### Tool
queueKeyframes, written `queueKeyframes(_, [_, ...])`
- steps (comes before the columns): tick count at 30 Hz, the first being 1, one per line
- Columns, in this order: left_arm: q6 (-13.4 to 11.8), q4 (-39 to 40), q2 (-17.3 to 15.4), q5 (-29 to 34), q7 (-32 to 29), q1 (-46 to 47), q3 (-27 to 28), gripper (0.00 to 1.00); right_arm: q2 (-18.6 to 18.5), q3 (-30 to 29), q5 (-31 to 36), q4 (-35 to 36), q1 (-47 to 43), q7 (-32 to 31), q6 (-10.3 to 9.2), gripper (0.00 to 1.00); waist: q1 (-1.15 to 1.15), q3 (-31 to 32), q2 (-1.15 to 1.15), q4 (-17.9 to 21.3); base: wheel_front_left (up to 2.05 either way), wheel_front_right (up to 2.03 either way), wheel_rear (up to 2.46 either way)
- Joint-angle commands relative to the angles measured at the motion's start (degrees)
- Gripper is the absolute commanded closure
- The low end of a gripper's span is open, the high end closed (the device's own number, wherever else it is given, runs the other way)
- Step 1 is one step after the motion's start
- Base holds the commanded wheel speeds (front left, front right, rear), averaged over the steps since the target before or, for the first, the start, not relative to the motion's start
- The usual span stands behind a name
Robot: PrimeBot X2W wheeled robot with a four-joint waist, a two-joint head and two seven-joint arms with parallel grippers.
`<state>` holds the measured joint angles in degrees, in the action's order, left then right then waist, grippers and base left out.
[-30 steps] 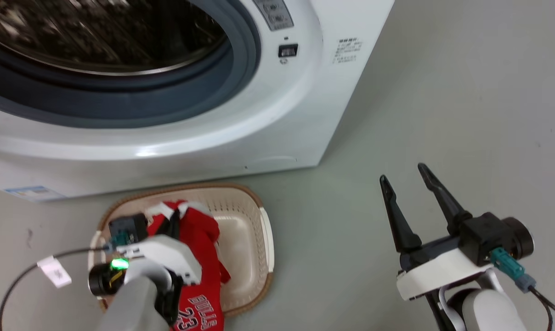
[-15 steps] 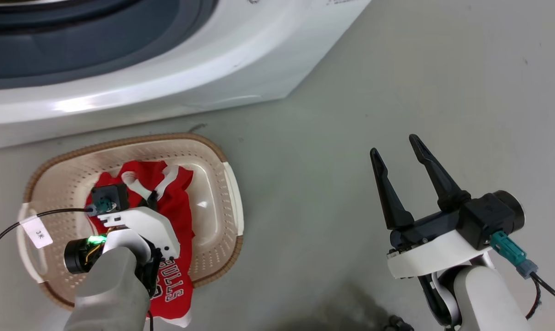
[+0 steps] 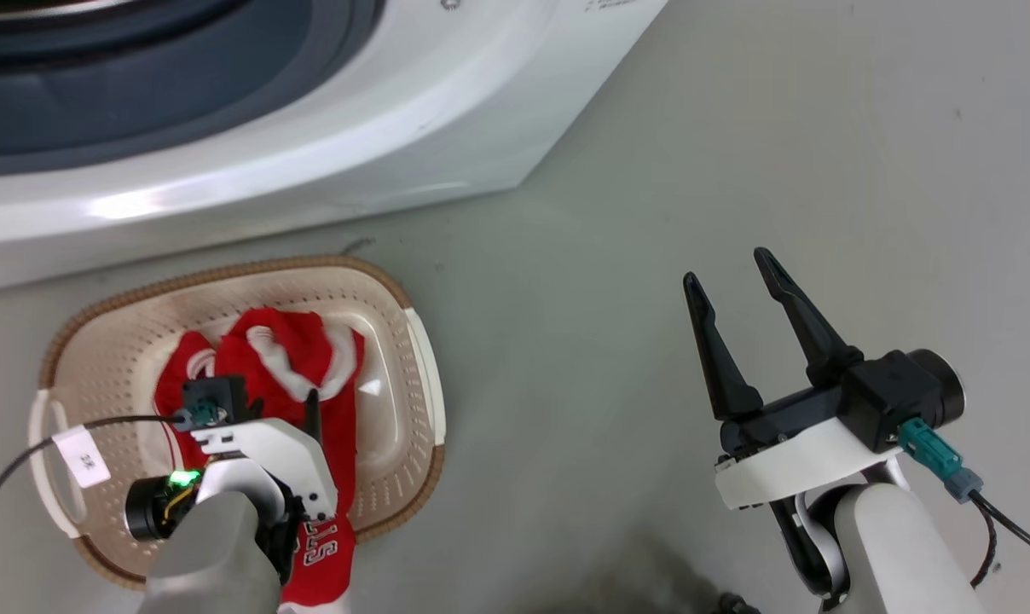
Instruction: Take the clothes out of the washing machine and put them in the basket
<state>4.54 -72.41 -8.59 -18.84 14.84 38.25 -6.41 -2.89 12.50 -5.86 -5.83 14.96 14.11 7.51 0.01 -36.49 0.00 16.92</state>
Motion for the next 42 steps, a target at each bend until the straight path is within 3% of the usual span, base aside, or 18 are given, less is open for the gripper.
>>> queueKeyframes(1, [0.4, 0.7, 0.4, 0.2, 0.4, -1.7, -0.2, 0.0, 0.0, -0.4, 0.4, -0.6, -0.5, 0.3, -0.04, 0.0, -0.01, 4.1, 0.0, -1.0, 0.0, 0.0, 0.0])
queueKeyframes(14, [-0.5, 26.2, 2.7, 4.1, 0.4, -16.8, 4.5, 0.0, 0.0, -3.4, 4.5, -2.5, -4.6, -2.2, -0.04, 0.0, -0.01, 20.8, 0.0, -5.9, 0.0, 0.0, 0.0])
queueKeyframes(28, [-2.1, 56.2, 4.6, 12.2, 0.4, -28.0, 10.7, 0.0, 0.0, -7.1, 6.9, 0.0, -9.9, -5.4, -0.04, 0.0, -0.01, 30.4, 0.0, -9.7, 0.0, 0.0, 0.0])
queueKeyframes(42, [-4.0, 66.9, 5.0, 15.7, 0.4, -39.1, 9.4, 0.0, 0.0, -9.8, 7.2, 2.5, -15.5, -7.5, -0.04, 0.0, -0.01, 36.6, 0.0, -10.3, 0.0, 0.0, 0.0])
